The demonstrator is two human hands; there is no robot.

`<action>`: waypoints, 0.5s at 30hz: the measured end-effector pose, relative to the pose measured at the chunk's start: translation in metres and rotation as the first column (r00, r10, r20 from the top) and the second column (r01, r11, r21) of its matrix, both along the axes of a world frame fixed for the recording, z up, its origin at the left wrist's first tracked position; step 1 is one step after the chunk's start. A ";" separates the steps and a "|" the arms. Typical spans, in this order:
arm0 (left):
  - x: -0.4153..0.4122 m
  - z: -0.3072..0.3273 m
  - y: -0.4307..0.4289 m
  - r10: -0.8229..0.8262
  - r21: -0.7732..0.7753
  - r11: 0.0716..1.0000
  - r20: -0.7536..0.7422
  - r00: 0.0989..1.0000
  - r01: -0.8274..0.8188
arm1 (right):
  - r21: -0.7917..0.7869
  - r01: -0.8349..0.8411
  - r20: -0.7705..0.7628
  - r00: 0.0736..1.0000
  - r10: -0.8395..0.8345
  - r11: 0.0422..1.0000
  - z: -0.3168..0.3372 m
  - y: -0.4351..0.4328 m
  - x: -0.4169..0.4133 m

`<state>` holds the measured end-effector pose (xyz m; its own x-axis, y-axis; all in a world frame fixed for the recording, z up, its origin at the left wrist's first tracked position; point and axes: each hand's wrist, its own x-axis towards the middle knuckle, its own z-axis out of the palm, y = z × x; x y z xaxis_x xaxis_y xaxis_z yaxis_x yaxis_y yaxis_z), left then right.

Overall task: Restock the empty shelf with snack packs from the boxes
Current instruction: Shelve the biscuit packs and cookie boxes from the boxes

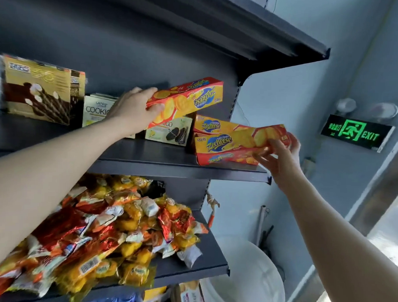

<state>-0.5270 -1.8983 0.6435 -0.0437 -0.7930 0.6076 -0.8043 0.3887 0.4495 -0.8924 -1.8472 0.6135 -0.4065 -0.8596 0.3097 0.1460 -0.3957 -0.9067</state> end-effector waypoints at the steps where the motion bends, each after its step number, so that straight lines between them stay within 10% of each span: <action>1: -0.006 0.002 -0.003 0.016 -0.006 1.000 0.004 1.000 -0.016 | 0.015 -0.055 -0.012 0.998 0.055 0.998 -0.005 -0.008 -0.011; 7: -0.048 0.007 -0.013 0.070 -0.012 0.997 -0.015 0.997 -0.070 | 0.125 -0.015 -0.370 0.927 0.061 0.992 -0.022 -0.044 -0.064; 15: -0.099 0.016 -0.015 -0.046 0.022 0.999 -0.001 0.999 0.046 | 0.132 0.038 -0.912 0.396 0.106 0.991 -0.004 -0.075 -0.076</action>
